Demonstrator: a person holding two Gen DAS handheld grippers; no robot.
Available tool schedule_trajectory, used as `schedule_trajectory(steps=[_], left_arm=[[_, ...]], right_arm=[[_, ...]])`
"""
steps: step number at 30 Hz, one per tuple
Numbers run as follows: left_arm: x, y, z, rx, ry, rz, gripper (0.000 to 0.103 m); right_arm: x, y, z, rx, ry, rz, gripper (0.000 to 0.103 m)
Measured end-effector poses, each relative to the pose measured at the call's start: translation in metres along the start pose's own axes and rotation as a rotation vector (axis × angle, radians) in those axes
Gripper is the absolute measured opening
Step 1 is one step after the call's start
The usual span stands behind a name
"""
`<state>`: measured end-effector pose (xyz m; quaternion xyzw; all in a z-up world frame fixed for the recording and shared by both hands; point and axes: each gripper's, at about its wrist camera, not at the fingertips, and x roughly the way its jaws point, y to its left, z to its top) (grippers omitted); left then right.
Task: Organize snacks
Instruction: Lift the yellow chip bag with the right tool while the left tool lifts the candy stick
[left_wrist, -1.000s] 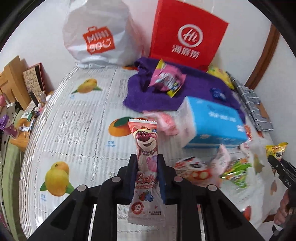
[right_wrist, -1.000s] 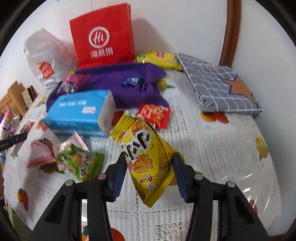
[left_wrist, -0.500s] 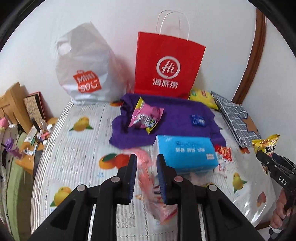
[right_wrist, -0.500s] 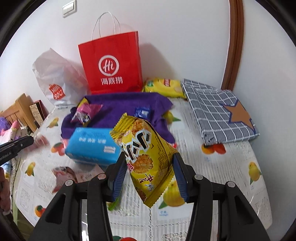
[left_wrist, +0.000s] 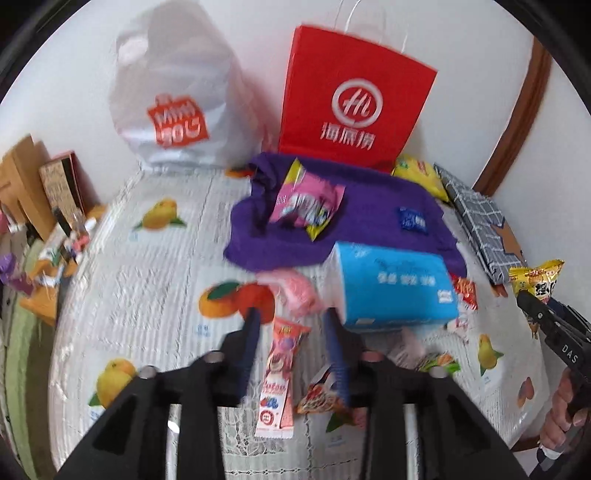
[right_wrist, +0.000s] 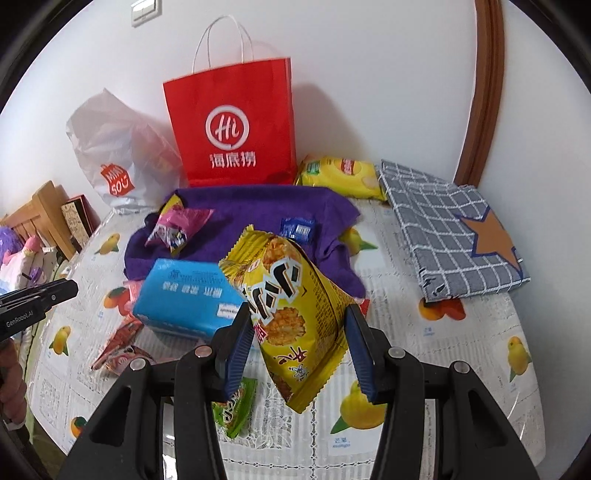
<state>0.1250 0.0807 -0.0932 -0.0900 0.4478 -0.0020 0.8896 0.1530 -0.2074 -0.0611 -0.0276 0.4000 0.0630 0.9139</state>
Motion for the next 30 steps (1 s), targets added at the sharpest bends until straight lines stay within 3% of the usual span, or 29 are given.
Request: schedule_trajectory(steps=[12,16,23,30], left_arm=[[0.067,0.011,-0.033,0.003,0.167,-0.032,0.041],[0.081,0.009,-0.037,0.024,0.195,-0.027,0.033],[0.084,0.001,-0.037,0.075,0.175,-0.005,0.017],[0.061,0.005,-0.028,0.066,0.135,0.007,0.016]], right_arm=[[0.037,0.001,-0.025,0.008,0.093,-0.025,0.049],[0.045,0.000,-0.026,0.010,0.107,-0.031,0.049],[0.049,-0.002,-0.024,0.010,0.113,-0.045,0.049],[0.044,-0.002,-0.025,0.016,0.102,-0.036,0.049]])
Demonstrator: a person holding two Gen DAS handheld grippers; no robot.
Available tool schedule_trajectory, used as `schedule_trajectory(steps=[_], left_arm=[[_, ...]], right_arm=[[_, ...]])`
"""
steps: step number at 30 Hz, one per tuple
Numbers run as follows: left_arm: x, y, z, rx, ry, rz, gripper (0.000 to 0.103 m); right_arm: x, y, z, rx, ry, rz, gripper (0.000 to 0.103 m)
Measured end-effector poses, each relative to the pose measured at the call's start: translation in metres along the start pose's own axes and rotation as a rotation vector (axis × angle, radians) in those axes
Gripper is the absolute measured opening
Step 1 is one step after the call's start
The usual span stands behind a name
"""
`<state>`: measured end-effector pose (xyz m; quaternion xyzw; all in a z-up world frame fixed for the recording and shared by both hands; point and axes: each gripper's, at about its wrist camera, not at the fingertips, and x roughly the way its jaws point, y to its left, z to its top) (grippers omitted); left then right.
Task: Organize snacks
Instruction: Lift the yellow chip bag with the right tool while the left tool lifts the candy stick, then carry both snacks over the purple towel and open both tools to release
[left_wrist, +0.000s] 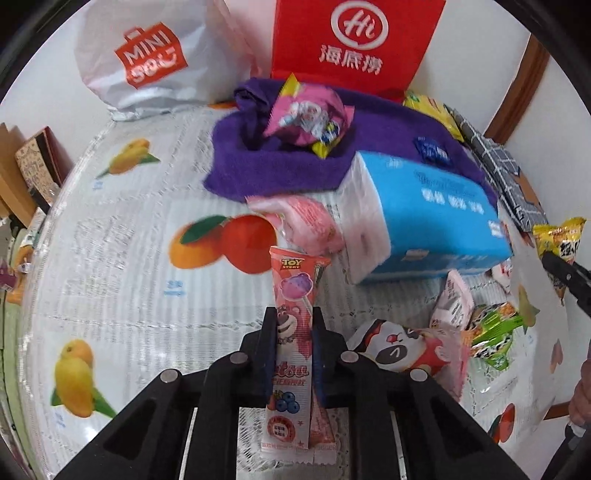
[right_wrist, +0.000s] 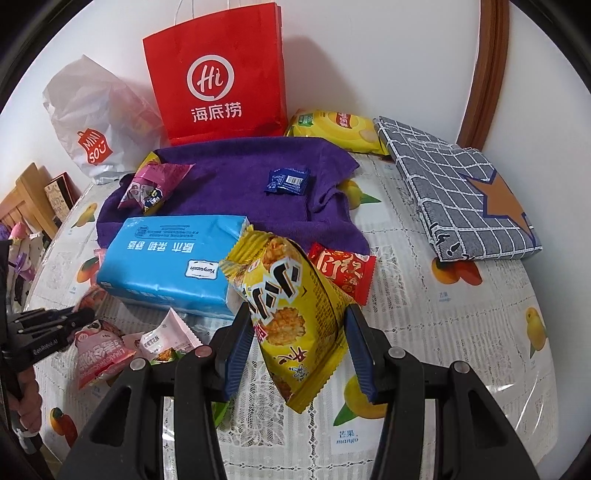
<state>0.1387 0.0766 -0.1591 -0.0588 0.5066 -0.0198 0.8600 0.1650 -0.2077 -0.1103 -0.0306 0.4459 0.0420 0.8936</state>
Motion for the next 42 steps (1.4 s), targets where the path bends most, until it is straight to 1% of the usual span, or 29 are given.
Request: schedule_trajectory(steps=[7,10,18,22,32,42], left_arm=[[-0.041,-0.010,0.013,0.004,-0.070,-0.021,0.016],[-0.054,-0.019,0.021,0.009,-0.090,-0.044,0.016],[-0.073,-0.051,0.040,0.033,-0.118,-0.111,0.016],[-0.076,-0.064,0.053,0.054,-0.136,-0.121,0.016],[-0.067,-0.074,0.099,0.083,-0.173,-0.082,0.017],[-0.034,-0.071,0.150,0.100,-0.171,-0.044,0.017]], right_arm=[[-0.018,0.005,0.006,-0.011,-0.037,0.027,0.049],[-0.028,0.009,0.012,-0.014,-0.058,0.046,0.049],[-0.046,0.026,0.026,-0.033,-0.099,0.117,0.049],[-0.047,0.035,0.034,-0.054,-0.107,0.141,0.049],[-0.026,0.024,0.072,-0.058,-0.133,0.124,0.049],[0.028,0.004,0.114,-0.009,-0.115,0.101,0.049]])
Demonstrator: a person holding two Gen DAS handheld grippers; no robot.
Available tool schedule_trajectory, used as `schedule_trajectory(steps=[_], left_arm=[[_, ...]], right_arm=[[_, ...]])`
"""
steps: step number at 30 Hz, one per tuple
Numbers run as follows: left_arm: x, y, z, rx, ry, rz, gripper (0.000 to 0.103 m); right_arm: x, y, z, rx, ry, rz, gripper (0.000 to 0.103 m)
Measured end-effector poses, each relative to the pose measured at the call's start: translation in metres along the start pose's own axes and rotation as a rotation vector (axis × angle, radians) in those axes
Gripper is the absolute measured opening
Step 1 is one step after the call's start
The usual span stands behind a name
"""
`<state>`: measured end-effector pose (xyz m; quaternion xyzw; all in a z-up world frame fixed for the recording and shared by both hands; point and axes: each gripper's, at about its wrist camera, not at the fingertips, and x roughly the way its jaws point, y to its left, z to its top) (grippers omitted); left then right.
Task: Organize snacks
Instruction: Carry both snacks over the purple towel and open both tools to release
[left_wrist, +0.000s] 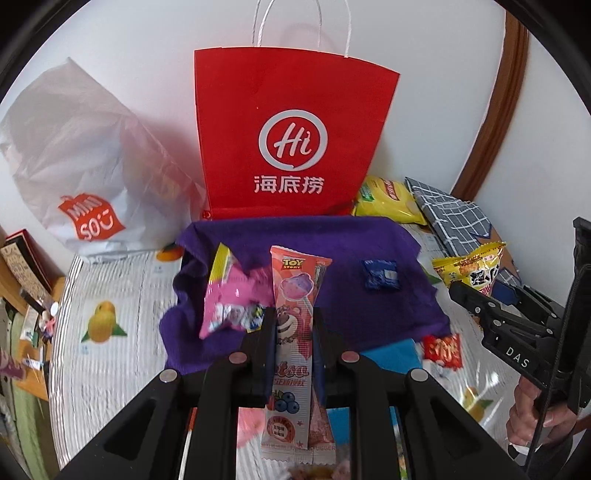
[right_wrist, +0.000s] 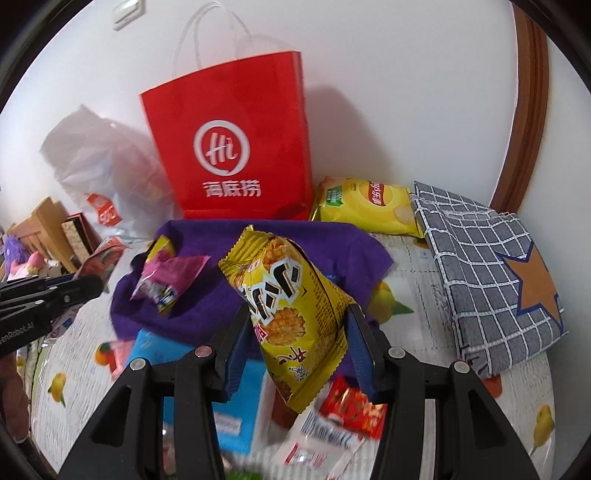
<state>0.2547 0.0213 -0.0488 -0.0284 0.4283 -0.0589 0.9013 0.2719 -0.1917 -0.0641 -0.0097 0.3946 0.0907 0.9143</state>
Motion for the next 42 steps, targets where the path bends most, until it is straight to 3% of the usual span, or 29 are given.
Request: schedule_trajectory(steps=[20,30,42], left_arm=[[0.105,0.003,0.027,-0.017,0.107,-0.062,0.017],[0.127,0.010,0.019,-0.035,0.160,-0.064,0.018],[0.131,0.007,0.016,-0.033,0.171,-0.106,0.021]], right_arm=[[0.110,-0.015,0.005,0.019,0.132,-0.014,0.049],[0.130,-0.015,0.000,0.008,0.169,-0.014,0.049],[0.131,-0.012,-0.003,-0.017,0.171,-0.027,0.050]])
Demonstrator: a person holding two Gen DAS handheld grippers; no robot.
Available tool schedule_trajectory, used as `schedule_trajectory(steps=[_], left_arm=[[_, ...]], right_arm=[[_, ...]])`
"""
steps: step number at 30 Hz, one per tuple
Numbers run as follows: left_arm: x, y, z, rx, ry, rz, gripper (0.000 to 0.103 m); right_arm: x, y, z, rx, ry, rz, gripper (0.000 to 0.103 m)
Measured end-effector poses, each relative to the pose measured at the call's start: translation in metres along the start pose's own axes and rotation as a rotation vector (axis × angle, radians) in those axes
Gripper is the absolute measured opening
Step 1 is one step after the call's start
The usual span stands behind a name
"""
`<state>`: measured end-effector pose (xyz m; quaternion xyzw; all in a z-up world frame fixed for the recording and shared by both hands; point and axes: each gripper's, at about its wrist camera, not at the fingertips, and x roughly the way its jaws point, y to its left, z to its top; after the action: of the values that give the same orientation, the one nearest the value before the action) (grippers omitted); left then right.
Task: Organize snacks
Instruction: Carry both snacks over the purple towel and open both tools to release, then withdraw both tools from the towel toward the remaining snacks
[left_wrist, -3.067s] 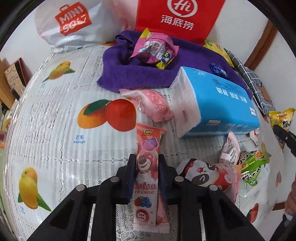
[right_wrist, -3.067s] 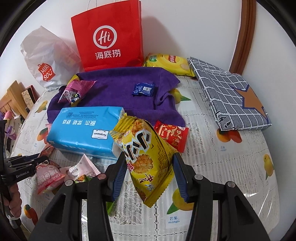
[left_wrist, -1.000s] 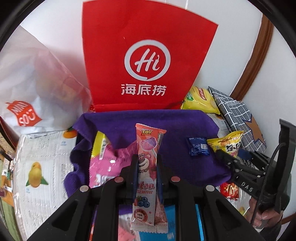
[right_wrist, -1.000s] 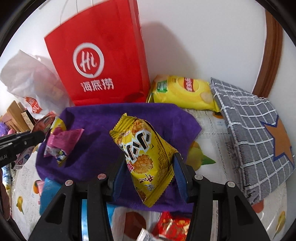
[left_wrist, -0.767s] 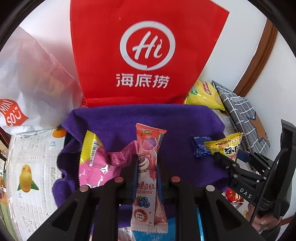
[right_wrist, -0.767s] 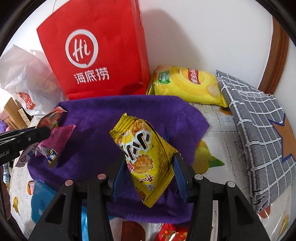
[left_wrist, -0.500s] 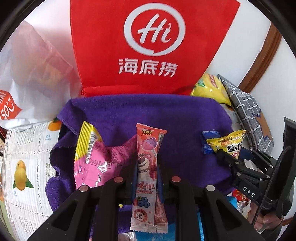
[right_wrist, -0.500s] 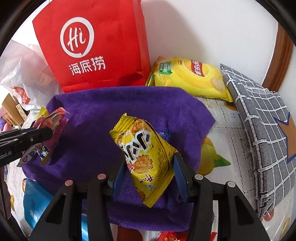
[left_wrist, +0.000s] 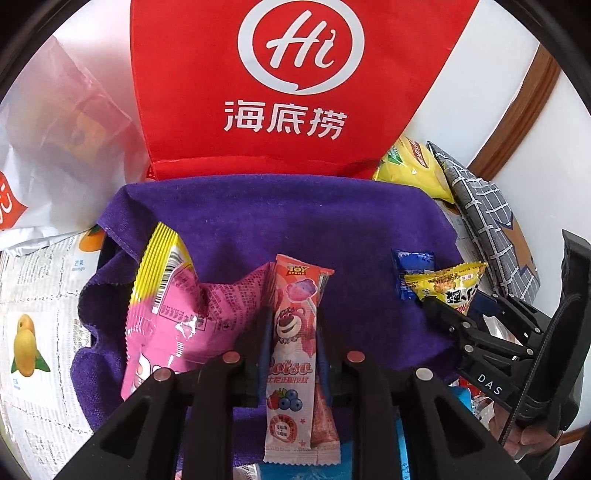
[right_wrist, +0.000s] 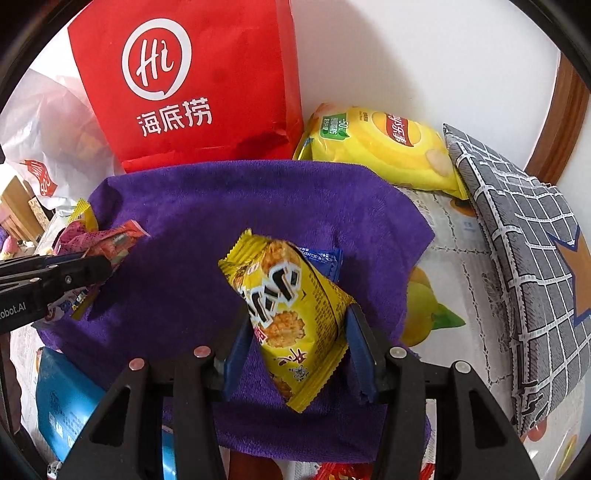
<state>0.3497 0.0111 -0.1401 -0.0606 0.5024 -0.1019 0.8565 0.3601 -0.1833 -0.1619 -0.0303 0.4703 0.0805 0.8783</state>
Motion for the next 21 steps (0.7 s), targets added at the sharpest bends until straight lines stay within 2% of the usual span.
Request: schedule_trajectory(steps=[3,8,13,14,18,21], left_arm=[[0.000,-0.001,0.000,-0.003,0.016,-0.014,0.025],[-0.013,-0.006,-0.003,0.010,0.006,-0.010,0.047],[-0.038,-0.010,-0.008,0.020,-0.033,0.009,0.059],[-0.045,-0.011,-0.010,0.019,-0.042,0.017,0.064],[-0.069,-0.014,-0.021,0.041,-0.069,0.086,0.072],[-0.086,-0.015,-0.033,0.036,-0.091,0.156,0.077]], right_arm=[[-0.002,0.001,0.000,-0.005,0.007,-0.005,0.051],[-0.015,0.002,-0.001,-0.011,-0.006,-0.011,0.061],[-0.037,0.003,0.000,0.005,-0.026,-0.024,0.071],[-0.043,0.003,0.000,0.009,-0.032,-0.027,0.076],[-0.070,0.003,-0.004,0.020,-0.076,-0.079,0.090],[-0.089,0.006,-0.009,0.014,-0.103,-0.139,0.092]])
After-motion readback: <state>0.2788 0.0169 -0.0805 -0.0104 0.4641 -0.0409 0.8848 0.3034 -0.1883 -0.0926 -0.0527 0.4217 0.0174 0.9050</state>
